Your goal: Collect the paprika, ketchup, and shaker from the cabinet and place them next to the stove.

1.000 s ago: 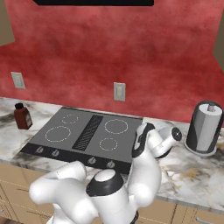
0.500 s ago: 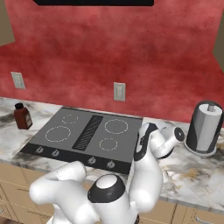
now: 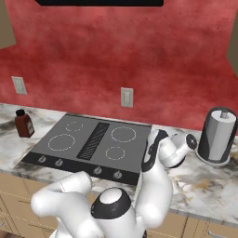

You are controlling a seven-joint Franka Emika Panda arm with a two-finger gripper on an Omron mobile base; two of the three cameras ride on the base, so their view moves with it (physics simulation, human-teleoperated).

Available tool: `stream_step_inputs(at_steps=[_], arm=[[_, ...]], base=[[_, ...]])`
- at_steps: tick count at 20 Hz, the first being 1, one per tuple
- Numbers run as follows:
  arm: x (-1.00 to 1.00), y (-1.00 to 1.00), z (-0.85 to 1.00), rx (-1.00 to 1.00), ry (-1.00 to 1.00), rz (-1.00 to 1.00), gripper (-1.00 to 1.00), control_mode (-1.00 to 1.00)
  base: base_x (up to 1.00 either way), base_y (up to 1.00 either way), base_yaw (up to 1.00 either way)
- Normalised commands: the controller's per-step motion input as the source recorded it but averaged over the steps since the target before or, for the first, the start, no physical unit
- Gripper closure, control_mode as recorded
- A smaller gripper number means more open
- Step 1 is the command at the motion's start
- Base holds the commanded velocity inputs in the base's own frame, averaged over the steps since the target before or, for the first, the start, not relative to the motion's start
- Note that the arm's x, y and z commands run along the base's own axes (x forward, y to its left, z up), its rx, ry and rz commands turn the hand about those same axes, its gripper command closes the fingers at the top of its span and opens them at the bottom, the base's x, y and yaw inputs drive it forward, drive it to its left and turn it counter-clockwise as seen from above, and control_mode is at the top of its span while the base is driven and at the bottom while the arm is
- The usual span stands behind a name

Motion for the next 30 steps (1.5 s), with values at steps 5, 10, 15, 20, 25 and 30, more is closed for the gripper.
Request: stream_step_inputs(at_steps=[5, 10, 15, 20, 25, 30], arm=[[0.00, 0.00, 0.56, -0.01, 0.00, 0.00, -1.00, -1.00], [-0.19, 0.03, 0.68, -0.02, -0.03, 0.00, -1.00, -1.00], [-0.34, 0.30, 0.77, -0.02, -0.05, 0.00, -1.00, -1.00], [-0.46, 0.70, 0.68, -0.01, 0.00, -0.11, -1.00, -1.00], [-0.46, 0.93, 0.50, -0.02, 0.00, -0.18, -1.00, -1.00], [-0.47, 1.00, 0.19, 0.00, 0.00, -0.20, -1.00, -1.00]], base=[[0.00, 0.00, 0.00], [0.00, 0.00, 0.00], [0.00, 0.00, 0.00], [0.00, 0.00, 0.00], [0.00, 0.00, 0.00], [0.00, 0.00, 0.00]])
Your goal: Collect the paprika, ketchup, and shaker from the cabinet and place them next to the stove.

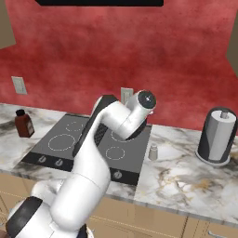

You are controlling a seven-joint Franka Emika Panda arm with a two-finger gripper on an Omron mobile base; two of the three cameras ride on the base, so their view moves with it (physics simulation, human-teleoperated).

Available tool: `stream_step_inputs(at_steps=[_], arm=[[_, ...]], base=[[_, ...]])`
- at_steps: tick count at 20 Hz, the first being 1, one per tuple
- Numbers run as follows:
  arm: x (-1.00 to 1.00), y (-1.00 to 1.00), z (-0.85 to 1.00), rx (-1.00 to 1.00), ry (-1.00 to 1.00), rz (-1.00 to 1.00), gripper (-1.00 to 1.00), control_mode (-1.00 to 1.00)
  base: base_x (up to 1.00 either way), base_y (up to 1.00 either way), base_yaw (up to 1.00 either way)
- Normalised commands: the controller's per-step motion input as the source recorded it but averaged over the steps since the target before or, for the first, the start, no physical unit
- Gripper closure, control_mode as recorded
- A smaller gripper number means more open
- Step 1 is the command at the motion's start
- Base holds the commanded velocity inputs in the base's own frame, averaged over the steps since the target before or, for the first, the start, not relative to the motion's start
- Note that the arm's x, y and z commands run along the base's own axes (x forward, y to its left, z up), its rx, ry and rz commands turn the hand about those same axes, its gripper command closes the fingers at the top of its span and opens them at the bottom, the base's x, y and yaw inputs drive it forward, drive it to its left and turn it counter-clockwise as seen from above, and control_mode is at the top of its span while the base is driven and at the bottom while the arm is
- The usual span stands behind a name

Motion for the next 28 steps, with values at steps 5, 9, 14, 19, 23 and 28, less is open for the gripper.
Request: stream_step_inputs(at_steps=[5, 9, 14, 19, 23, 28], arm=[[-0.44, 1.00, 0.05, 0.00, 0.01, -0.22, -1.00, -1.00], [-0.35, 0.98, 0.00, -0.01, 0.00, -0.24, -1.00, -1.00], [-0.28, 0.58, -0.01, -0.03, 0.00, -0.17, -1.00, -1.00], [-0.03, 0.07, 0.00, -0.01, 0.01, 0.00, -1.00, -1.00], [-0.25, 0.00, 0.00, 0.00, -0.07, 0.00, -1.00, 1.00], [0.00, 0.00, 0.00, 0.00, 0.00, 0.00, -1.00, 1.00]], base=[[0.00, 0.00, 0.00], [0.00, 0.00, 0.00], [0.00, 0.00, 0.00], [0.00, 0.00, 0.00], [-0.23, 0.00, 0.00], [-1.00, 0.19, 0.00]])
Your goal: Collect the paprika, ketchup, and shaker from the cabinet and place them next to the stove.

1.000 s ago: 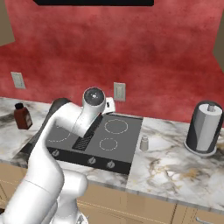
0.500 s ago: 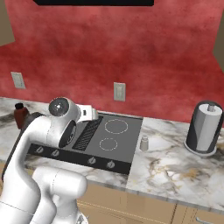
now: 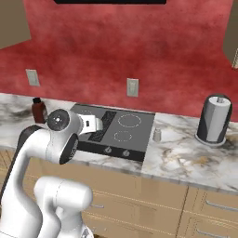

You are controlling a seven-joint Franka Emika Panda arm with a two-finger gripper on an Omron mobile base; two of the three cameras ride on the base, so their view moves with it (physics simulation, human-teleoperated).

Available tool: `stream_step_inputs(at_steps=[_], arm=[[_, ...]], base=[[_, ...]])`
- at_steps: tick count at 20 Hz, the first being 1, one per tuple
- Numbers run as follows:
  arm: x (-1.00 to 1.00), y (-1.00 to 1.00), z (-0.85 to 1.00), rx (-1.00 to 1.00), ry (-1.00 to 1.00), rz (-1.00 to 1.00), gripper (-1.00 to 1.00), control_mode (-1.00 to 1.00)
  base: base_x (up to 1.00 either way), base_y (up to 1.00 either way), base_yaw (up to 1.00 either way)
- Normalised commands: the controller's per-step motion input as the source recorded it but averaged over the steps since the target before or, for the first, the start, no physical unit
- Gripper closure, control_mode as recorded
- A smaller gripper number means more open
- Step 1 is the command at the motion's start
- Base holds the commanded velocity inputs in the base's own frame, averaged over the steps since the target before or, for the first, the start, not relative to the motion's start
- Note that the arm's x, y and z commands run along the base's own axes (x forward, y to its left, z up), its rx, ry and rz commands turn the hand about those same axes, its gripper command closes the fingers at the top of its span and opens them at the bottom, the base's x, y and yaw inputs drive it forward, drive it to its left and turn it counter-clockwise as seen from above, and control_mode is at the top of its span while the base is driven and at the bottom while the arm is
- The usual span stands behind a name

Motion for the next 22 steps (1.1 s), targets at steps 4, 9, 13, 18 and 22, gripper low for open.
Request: stream_step_inputs(at_steps=[4, 9, 13, 18, 22], arm=[[0.00, 0.00, 0.00, 0.00, 0.00, 0.00, -1.00, 1.00], [0.00, 0.00, 0.00, 0.00, 0.00, 0.00, -1.00, 1.00], [0.00, 0.00, 0.00, 0.00, 0.00, 0.00, -1.00, 1.00], [0.00, 0.00, 0.00, 0.00, 0.00, 0.00, -1.00, 1.00], [0.00, 0.00, 0.00, 0.00, 0.00, 0.00, -1.00, 1.00]], base=[[-1.00, 0.55, 0.04], [-0.83, 0.83, 0.06], [-0.54, 1.00, 0.00], [-0.31, 1.00, 0.00], [-0.02, 1.00, -0.03]])
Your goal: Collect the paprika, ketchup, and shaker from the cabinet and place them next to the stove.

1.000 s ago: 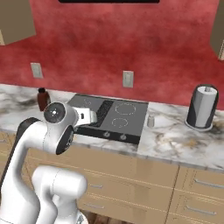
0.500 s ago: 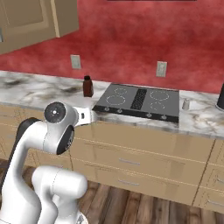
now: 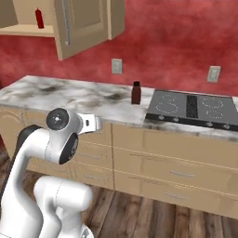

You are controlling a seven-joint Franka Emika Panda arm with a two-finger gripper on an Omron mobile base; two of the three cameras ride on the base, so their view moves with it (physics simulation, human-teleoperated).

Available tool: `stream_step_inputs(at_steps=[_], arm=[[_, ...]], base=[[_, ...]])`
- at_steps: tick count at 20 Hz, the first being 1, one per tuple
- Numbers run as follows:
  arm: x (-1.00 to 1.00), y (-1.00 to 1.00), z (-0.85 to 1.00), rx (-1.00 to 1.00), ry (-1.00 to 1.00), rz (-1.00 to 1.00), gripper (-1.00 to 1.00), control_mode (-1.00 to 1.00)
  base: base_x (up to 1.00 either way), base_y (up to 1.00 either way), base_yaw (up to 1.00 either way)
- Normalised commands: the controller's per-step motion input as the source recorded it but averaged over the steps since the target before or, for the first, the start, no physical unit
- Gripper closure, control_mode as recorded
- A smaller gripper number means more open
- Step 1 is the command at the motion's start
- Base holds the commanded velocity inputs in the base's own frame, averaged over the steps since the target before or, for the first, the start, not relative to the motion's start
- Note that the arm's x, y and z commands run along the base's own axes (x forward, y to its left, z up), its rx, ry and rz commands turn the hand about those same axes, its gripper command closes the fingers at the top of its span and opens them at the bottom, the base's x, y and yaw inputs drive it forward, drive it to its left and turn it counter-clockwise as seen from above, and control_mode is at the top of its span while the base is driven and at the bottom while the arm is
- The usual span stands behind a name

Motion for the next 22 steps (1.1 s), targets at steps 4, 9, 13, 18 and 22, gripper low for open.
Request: stream_step_inputs(at_steps=[4, 9, 13, 18, 22], arm=[[0.00, 0.00, 0.00, 0.00, 0.00, 0.00, -1.00, 1.00], [0.00, 0.00, 0.00, 0.00, 0.00, 0.00, -1.00, 1.00], [0.00, 0.00, 0.00, 0.00, 0.00, 0.00, -1.00, 1.00], [0.00, 0.00, 0.00, 0.00, 0.00, 0.00, -1.00, 1.00], [0.00, 0.00, 0.00, 0.00, 0.00, 0.00, -1.00, 1.00]], base=[[0.00, 1.00, -0.03], [0.00, 1.00, -0.02], [0.09, 0.96, -0.02], [0.71, 0.63, -0.05], [0.87, 0.52, -0.08]])
